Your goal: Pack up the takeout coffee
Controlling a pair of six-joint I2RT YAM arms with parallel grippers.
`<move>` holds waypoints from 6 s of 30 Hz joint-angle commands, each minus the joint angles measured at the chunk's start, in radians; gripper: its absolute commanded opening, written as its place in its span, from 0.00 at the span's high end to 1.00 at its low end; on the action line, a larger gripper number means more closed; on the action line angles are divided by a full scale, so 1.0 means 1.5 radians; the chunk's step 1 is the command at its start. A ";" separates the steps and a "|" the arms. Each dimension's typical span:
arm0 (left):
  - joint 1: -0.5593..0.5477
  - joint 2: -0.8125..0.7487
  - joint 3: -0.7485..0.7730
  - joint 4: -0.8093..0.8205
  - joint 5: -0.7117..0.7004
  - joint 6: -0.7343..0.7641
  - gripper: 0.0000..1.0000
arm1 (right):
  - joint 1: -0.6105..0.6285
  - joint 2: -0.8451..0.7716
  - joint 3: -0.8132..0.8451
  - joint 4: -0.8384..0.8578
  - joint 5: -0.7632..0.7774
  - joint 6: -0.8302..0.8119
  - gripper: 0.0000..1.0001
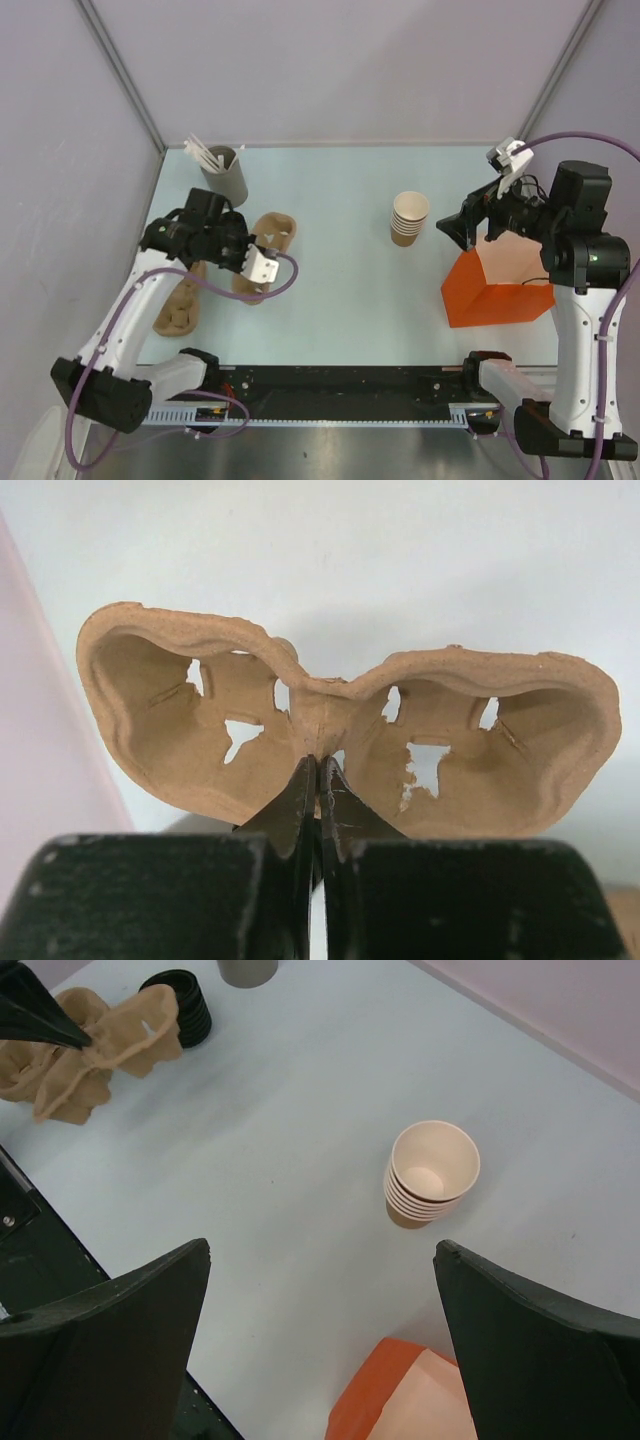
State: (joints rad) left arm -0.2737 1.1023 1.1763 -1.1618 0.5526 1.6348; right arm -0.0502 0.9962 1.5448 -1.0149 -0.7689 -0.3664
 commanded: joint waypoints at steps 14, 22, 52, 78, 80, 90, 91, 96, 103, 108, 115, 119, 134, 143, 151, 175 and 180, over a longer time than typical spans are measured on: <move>-0.263 0.353 0.050 0.370 -0.148 -0.298 1.00 | 0.061 0.002 0.003 -0.007 0.104 -0.019 0.00; -0.295 0.446 0.120 0.361 -0.167 -0.311 0.96 | 0.061 -0.005 0.013 -0.010 0.117 -0.020 0.00; -0.036 -0.012 -0.030 0.478 -0.053 -0.653 0.01 | 0.337 0.233 0.134 -0.025 0.269 -0.073 0.00; 0.315 -0.146 -0.095 0.512 0.007 -0.908 0.01 | 0.503 0.638 0.051 0.166 0.322 -0.074 0.00; 0.325 -0.150 -0.105 0.514 0.019 -0.911 0.01 | 0.511 0.646 0.040 0.191 0.340 -0.074 0.00; 0.340 -0.153 -0.111 0.512 0.051 -0.915 0.01 | 0.508 0.687 0.022 0.237 0.385 -0.093 0.02; 0.341 -0.152 -0.114 0.514 0.052 -0.915 0.01 | 0.507 0.689 0.022 0.239 0.384 -0.094 0.03; 0.343 -0.155 -0.122 0.515 0.058 -0.913 0.01 | 0.508 0.702 0.016 0.248 0.371 -0.099 0.07; 0.348 -0.152 -0.126 0.521 0.060 -0.918 0.01 | 0.516 0.711 0.006 0.259 0.368 -0.096 0.12; 0.350 -0.151 -0.131 0.524 0.062 -0.917 0.01 | 0.517 0.715 -0.001 0.274 0.366 -0.085 0.17; 0.353 -0.154 -0.135 0.528 0.061 -0.917 0.00 | 0.525 0.717 -0.006 0.296 0.382 -0.071 0.21; 0.354 -0.155 -0.135 0.528 0.063 -0.917 0.00 | 0.523 0.723 -0.007 0.296 0.392 -0.072 0.25; 0.355 -0.157 -0.142 0.537 0.062 -0.921 0.01 | 0.526 0.706 -0.009 0.294 0.399 -0.071 0.52; 0.355 -0.159 -0.144 0.538 0.066 -0.916 0.00 | 0.541 0.634 -0.007 0.289 0.412 -0.073 0.61; 0.354 -0.148 -0.127 0.520 0.128 -0.876 0.01 | 0.553 0.493 0.049 0.253 0.451 -0.070 0.59; -0.289 0.271 0.337 0.383 -0.053 -0.724 0.01 | 0.245 0.014 0.084 0.350 0.754 -0.128 0.59; -0.406 0.429 0.512 0.370 -0.091 -0.711 0.00 | 0.176 -0.027 0.086 0.378 0.832 -0.147 0.59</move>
State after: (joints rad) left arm -0.7731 1.6169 1.7546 -0.5838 0.4717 0.5316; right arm 0.2722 0.9932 1.6680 -0.5297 0.3607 -0.5541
